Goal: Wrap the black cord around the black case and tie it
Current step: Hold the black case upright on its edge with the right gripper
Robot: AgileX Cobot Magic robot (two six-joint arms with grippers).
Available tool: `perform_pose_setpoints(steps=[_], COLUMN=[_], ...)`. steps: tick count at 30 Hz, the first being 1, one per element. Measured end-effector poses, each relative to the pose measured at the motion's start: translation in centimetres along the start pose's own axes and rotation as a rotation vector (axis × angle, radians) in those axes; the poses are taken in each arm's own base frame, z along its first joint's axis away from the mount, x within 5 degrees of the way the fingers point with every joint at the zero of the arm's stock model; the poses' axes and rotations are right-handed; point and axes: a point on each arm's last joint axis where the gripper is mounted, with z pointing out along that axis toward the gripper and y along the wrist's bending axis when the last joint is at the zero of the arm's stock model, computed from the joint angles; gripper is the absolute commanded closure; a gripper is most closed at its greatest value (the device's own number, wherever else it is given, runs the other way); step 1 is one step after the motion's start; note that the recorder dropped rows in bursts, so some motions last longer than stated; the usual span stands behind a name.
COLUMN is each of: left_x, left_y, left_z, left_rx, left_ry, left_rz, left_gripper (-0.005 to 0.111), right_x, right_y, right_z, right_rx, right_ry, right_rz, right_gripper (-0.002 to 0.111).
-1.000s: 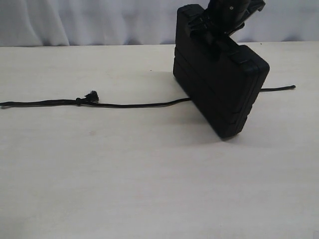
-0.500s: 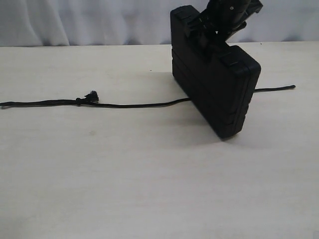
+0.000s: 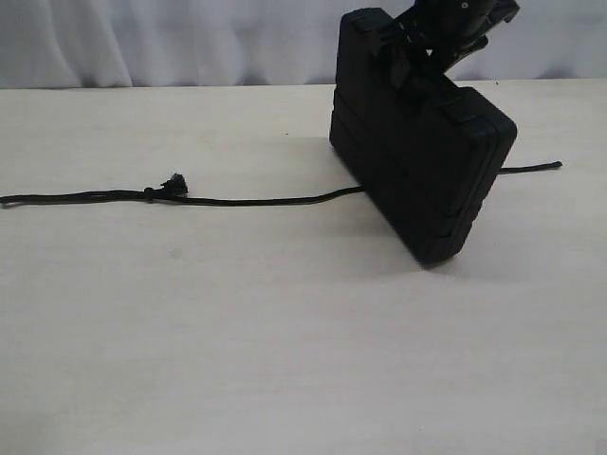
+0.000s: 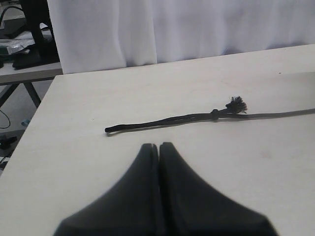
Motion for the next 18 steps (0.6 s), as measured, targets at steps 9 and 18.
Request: perform_pose_setpoints(steps=[9,18], left_x=[0.02,0.02], left_y=[0.00,0.00], left_z=[0.00,0.00], left_rx=[0.000,0.000], left_ry=[0.002,0.002], left_rz=[0.000,0.000], left_gripper=[0.107,0.107], right_x=[-0.01,0.02], right_y=[0.08,-0.24], right_z=[-0.22,-0.81], right_rx=[-0.008,0.030], right_ry=[-0.006,-0.013], right_rz=[-0.008,-0.021], right_gripper=[0.067,0.067])
